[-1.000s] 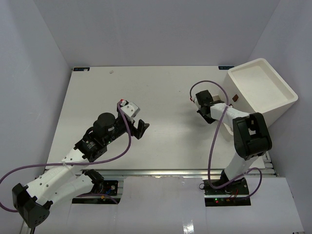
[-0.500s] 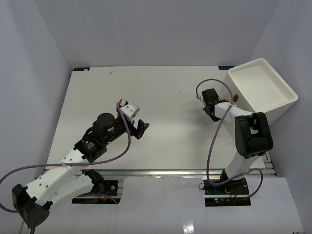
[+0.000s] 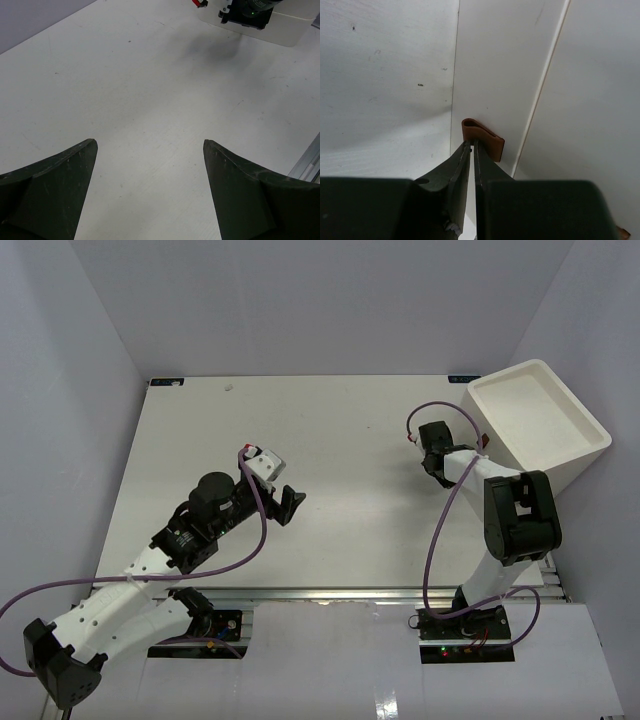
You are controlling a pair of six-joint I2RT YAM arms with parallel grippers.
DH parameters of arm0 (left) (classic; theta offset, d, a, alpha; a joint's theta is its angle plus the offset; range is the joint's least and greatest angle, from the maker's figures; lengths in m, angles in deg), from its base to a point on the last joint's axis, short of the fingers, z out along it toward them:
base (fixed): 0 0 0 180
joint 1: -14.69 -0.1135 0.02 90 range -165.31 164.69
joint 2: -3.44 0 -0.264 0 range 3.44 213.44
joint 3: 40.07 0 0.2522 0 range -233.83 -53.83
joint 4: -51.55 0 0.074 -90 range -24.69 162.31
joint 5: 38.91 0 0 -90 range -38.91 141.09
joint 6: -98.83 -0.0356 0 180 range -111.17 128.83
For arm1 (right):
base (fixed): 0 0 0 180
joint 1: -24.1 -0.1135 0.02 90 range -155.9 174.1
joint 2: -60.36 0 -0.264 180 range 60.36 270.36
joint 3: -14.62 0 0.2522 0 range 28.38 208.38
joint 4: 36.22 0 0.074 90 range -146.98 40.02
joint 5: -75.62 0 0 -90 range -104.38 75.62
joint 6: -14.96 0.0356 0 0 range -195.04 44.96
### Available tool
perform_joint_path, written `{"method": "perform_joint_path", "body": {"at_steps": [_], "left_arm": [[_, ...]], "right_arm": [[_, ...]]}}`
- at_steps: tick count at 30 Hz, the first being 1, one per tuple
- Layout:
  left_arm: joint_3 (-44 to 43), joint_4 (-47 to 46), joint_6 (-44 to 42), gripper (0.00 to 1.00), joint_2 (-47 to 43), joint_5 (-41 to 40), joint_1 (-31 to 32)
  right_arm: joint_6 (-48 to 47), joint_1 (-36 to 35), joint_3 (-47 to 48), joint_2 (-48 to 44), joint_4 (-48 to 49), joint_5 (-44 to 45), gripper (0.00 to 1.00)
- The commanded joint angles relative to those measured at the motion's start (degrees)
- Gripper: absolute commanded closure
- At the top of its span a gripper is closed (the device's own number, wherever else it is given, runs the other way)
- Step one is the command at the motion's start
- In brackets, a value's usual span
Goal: Organize the makeup
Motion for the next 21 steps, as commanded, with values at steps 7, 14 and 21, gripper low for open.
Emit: {"method": "perform_joint_path", "body": {"at_steps": [7,14,21], "left_arm": [[0.6,-0.9,-0.5,0.02,-1.1,-0.3,-0.2],[0.6,-0.9,-0.4,0.02,-1.0,-0.6,-0.2],[0.7,-1.0,-0.4,0.02,-0.8,-0.7,-0.2]], "right_arm": [[-1.6,0.9,-0.6,-6.0,1.7,2.6,0.86],[0.9,0.2,3.0,-11.2,-6.1,-11.2,0.85],[2.6,-0.3,8.7,-23.1,-13.0,-43.0,0.85]]}}
